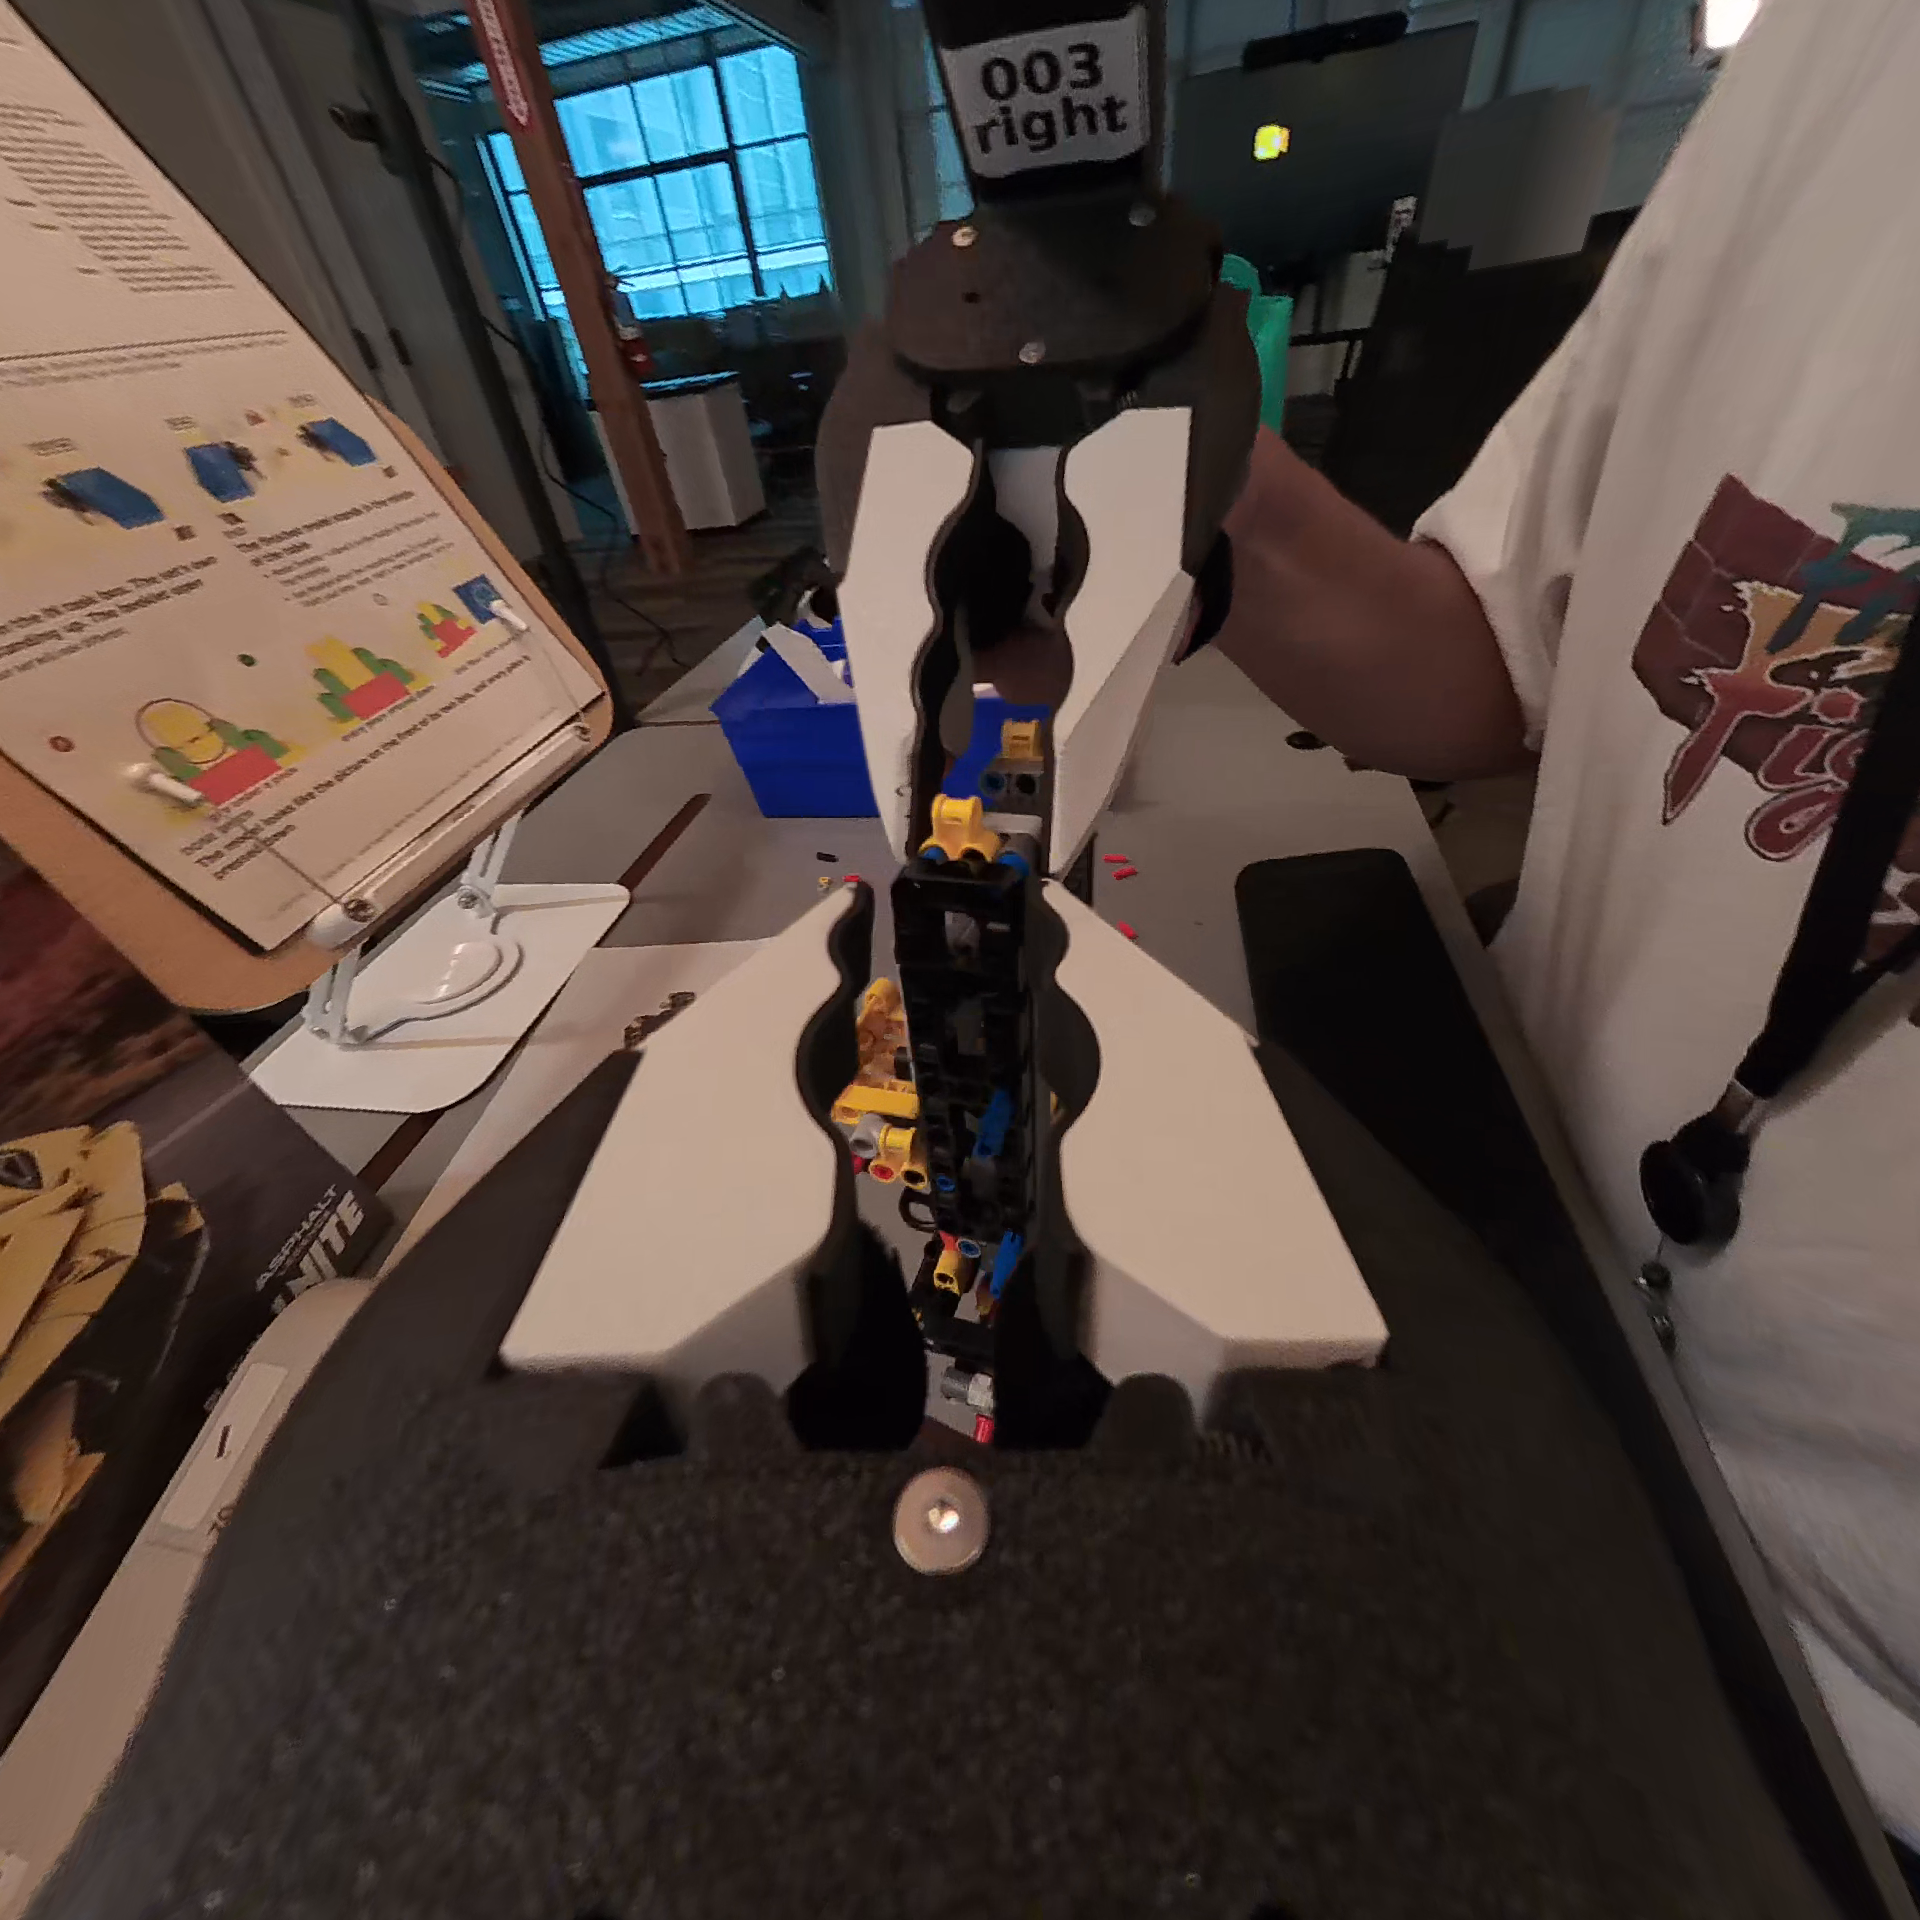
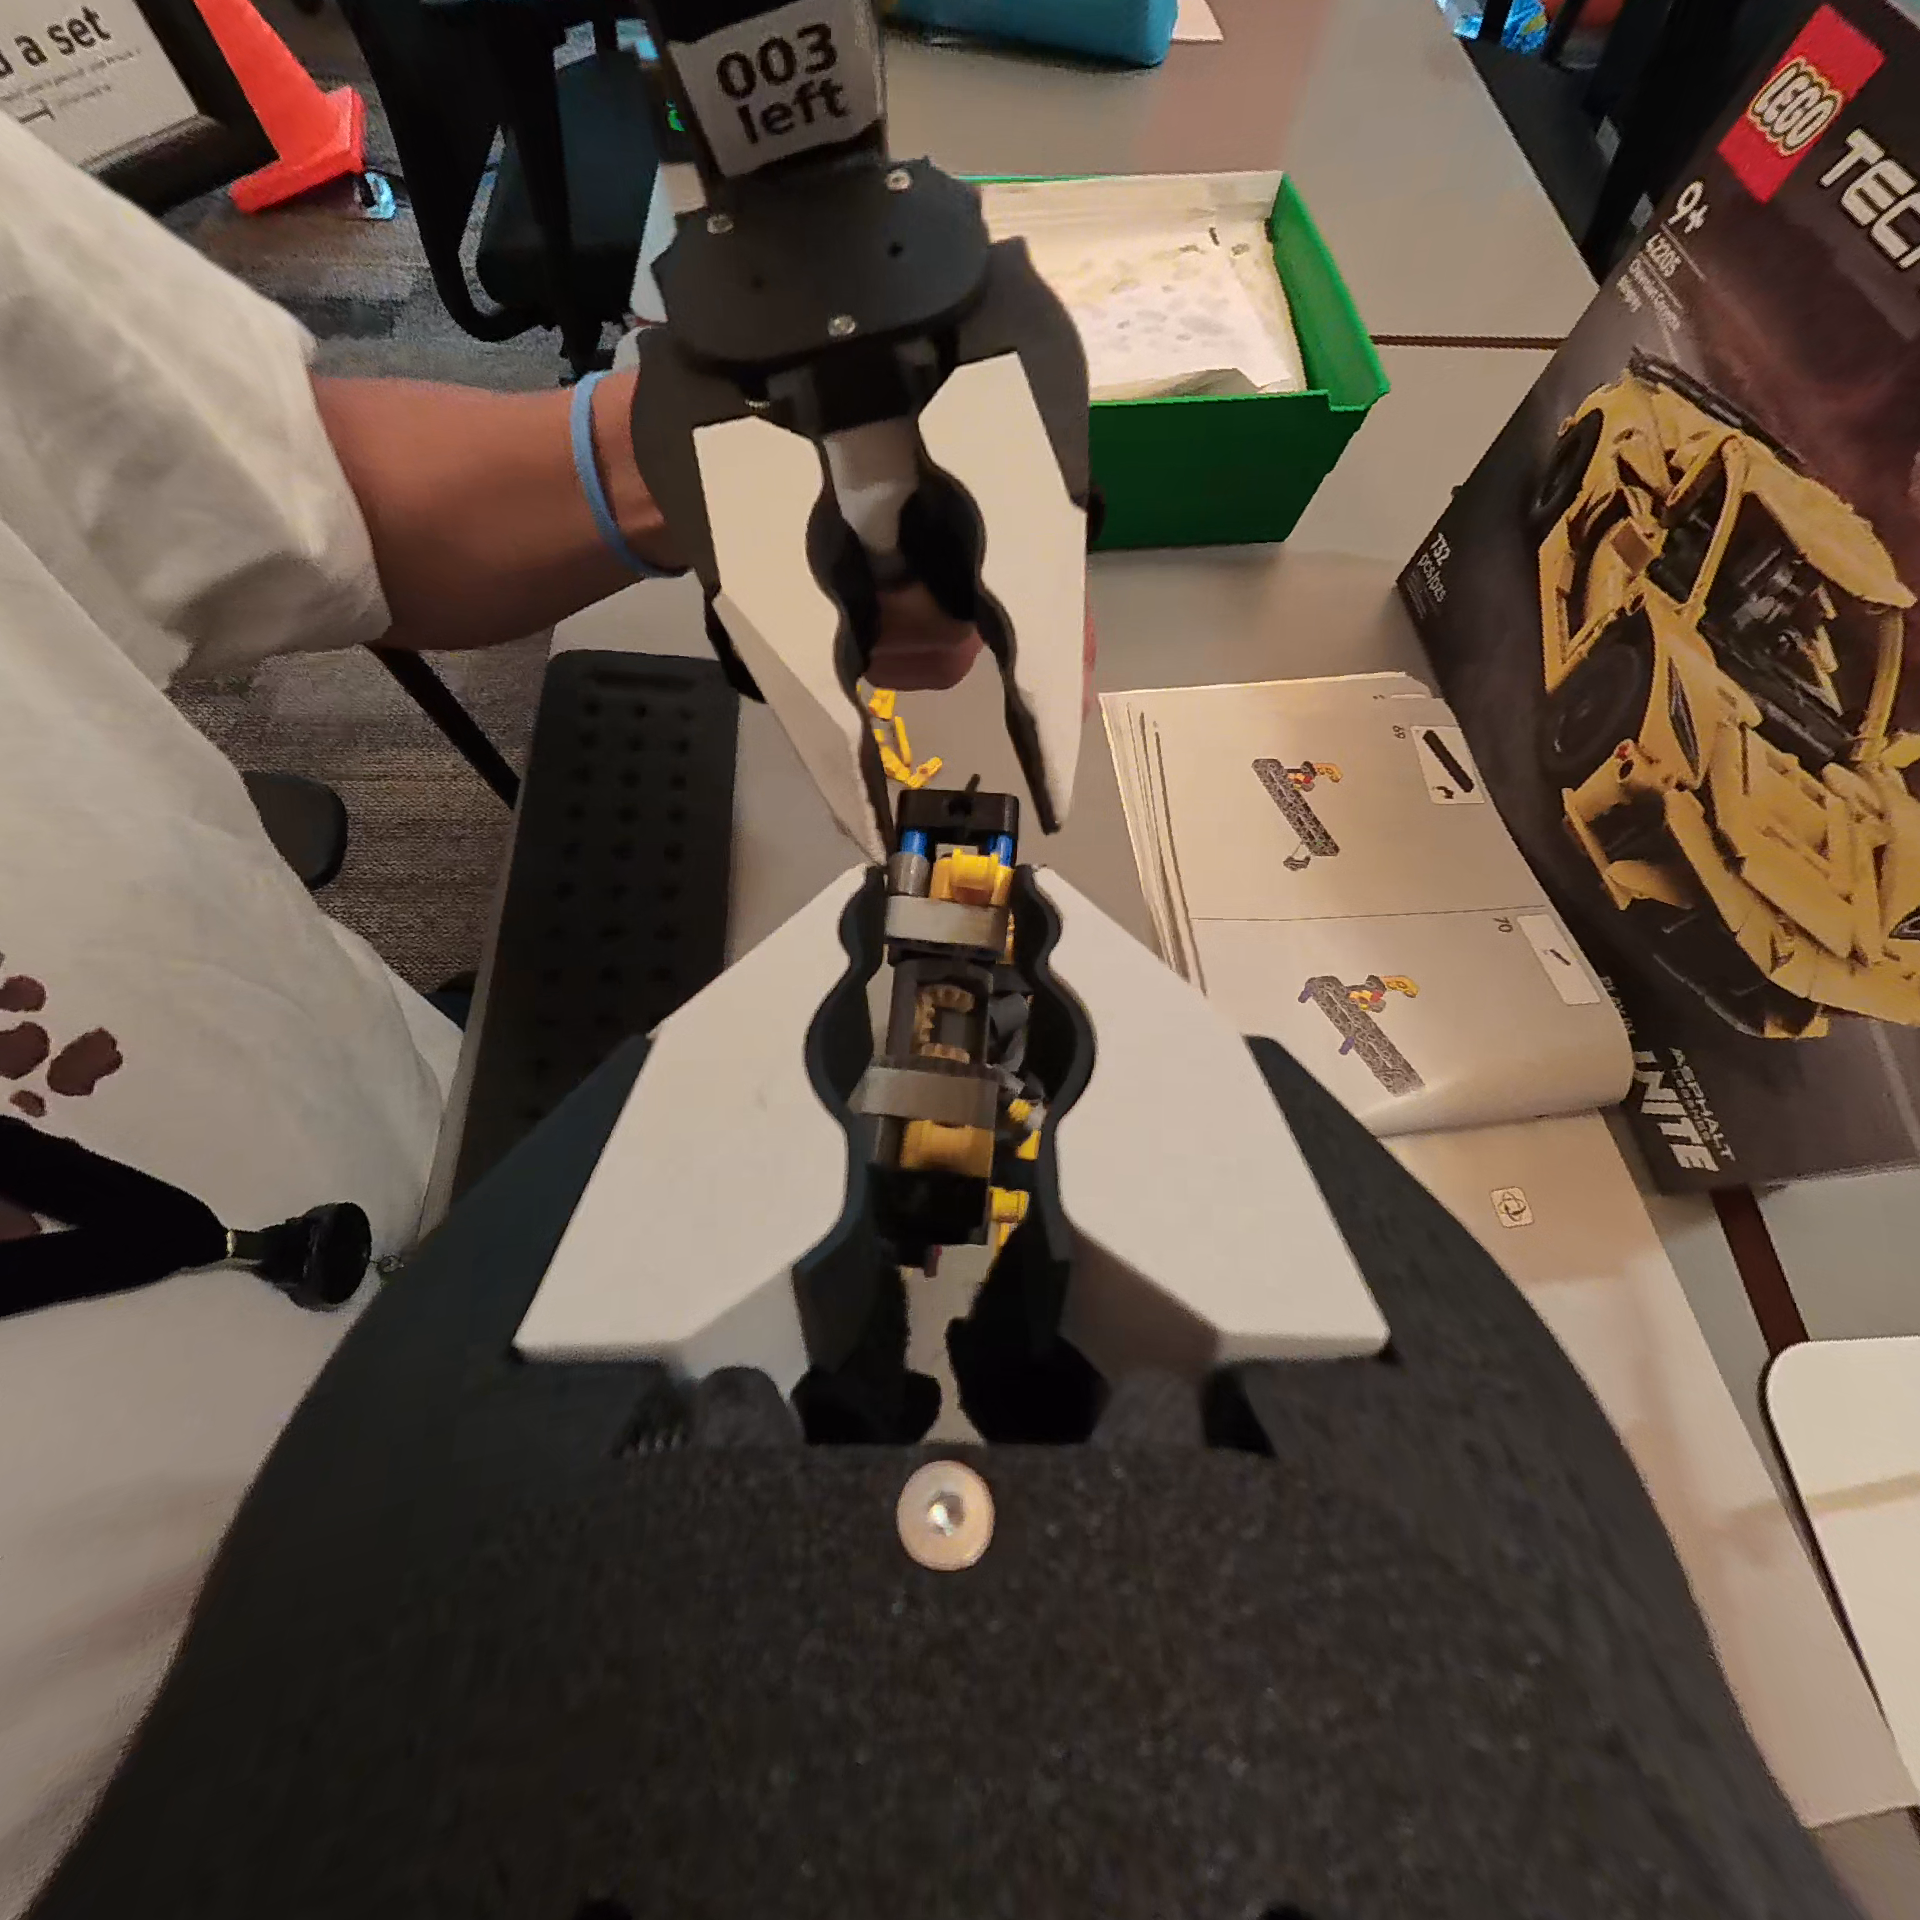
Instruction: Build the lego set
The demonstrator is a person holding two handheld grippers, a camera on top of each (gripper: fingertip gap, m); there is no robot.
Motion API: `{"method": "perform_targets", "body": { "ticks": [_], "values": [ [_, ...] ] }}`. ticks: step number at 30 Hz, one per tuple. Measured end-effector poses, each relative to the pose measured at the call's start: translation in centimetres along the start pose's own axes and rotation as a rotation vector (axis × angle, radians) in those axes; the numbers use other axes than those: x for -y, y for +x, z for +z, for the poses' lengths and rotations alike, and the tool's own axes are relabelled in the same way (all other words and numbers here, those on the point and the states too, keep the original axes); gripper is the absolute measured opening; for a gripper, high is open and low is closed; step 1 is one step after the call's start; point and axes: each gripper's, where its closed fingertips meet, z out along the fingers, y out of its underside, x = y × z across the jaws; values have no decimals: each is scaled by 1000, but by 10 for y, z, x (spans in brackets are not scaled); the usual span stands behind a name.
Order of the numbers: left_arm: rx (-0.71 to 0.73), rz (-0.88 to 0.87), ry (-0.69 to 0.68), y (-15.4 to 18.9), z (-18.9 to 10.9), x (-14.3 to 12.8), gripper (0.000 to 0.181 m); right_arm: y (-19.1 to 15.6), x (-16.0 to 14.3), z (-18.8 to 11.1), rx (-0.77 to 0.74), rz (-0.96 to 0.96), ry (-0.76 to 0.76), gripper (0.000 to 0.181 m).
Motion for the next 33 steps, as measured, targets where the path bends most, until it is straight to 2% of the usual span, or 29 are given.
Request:
{"method": "perform_targets", "body": {
  "ticks": [6, 17, 20, 23, 33],
  "values": [
    [-62, -1, -6, 3, 1, 0, 25, -1, 0, 0, 12, -29, -4, 23],
    [-12, -60, 65, -1, -2, 0, 24, 4, 2, -3, -34, -14, 102, 29],
    [-5, -65, 62, 0, -1, 0, 24, 2, -6, 1, -29, -32, 73, 31],
    [-7, -53, 51, 1, 0, 1, 24, 1, -2, 4, -48, -83, 82, 24],
    [-67, -63, 39, 2, -1, 0, 24, 1, -2, 5, 43, -139, 65, 24]
  ]
}}
